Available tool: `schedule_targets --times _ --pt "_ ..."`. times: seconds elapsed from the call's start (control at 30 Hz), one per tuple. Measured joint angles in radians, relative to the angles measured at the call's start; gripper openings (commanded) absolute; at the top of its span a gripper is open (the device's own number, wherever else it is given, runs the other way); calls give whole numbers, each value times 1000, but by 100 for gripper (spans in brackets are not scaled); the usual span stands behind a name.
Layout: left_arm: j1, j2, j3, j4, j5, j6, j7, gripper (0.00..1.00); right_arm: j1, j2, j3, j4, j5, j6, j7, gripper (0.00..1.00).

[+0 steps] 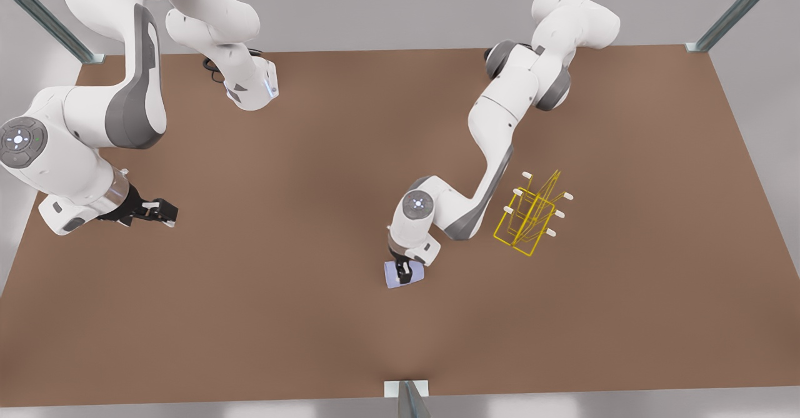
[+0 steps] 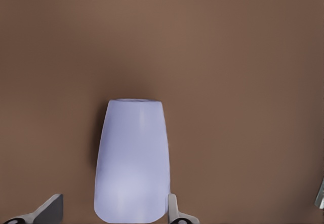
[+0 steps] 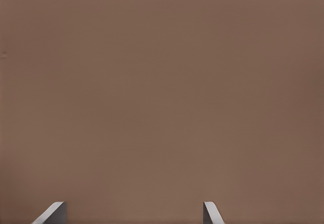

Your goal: Place the cup on the cup holder

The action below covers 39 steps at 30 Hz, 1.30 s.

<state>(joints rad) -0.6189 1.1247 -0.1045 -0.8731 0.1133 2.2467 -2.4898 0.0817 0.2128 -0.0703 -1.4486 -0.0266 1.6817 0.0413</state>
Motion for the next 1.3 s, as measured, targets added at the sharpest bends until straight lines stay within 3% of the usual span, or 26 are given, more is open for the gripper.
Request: schedule_targets --times 1.2,1.23,1.27,1.3 --pt "-34 101 23 0 7 116 -12 100 -2 -2 -1 0 -2 0 -10 100" --pt "-34 101 24 0 8 116 -12 98 -2 -2 -1 0 -2 0 -10 100" --pt "-34 101 23 0 7 117 -11 80 -2 -2 -1 0 -2 0 -10 100" --pt "-34 100 23 0 6 117 -9 79 -2 -2 -1 0 -2 0 -10 100"
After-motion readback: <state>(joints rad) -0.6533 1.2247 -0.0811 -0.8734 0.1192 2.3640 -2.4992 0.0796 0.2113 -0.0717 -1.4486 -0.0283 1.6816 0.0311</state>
